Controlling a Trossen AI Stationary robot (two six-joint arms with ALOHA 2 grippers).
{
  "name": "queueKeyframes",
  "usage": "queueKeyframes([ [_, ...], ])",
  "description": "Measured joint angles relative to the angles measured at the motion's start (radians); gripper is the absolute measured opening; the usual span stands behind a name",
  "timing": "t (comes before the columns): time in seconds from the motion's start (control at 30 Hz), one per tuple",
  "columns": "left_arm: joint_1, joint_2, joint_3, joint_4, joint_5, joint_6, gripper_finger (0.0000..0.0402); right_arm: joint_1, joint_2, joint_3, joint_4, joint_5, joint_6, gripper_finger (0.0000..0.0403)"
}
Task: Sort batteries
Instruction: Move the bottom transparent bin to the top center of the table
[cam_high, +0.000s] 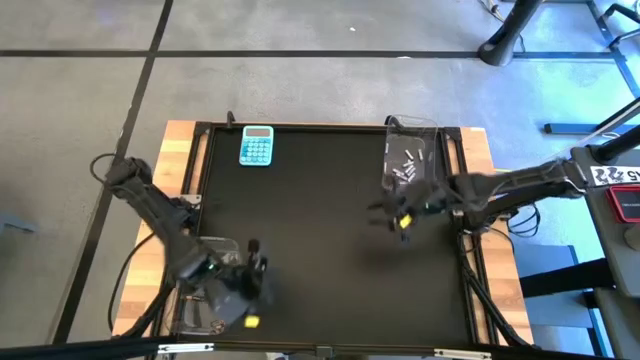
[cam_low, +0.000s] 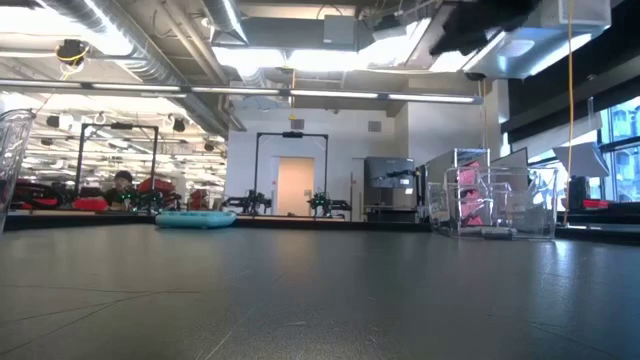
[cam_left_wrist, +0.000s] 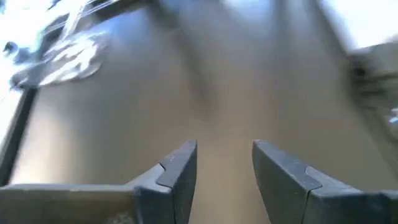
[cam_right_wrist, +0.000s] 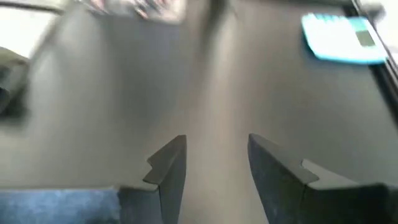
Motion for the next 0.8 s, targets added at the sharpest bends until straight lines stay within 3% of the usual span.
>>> queueKeyframes([
  [0.07, -0.046, 0.026, 0.105, -0.08, 0.043, 0.005, 0.0136, 0.083, 0.026, -0.022, 0.12, 0.041, 0.001, 0.0172],
  [0.17, -0.116, 0.09, 0.262, -0.209, 0.113, -0.122, 0.0119, 0.179, 0.077, -0.036, 0.245, 0.109, -0.008, 0.0172],
  [0.3, -0.208, 0.177, 0.408, -0.364, 0.226, -0.432, 0.0098, 0.249, 0.154, -0.037, 0.305, 0.173, -0.058, 0.0172],
  [0.5, -0.332, 0.258, 0.427, -0.4, 0.303, -0.95, 0.0082, 0.261, 0.237, -0.037, 0.323, 0.205, -0.115, 0.0172],
  [0.67, -0.399, 0.32, 0.427, -0.419, 0.313, -1.313, 0.0115, 0.26, 0.261, -0.038, 0.321, 0.238, -0.134, 0.0172],
  [0.8, -0.439, 0.375, 0.427, -0.434, 0.328, -1.406, 0.0173, 0.26, 0.261, -0.038, 0.327, 0.238, -0.135, 0.0172],
])
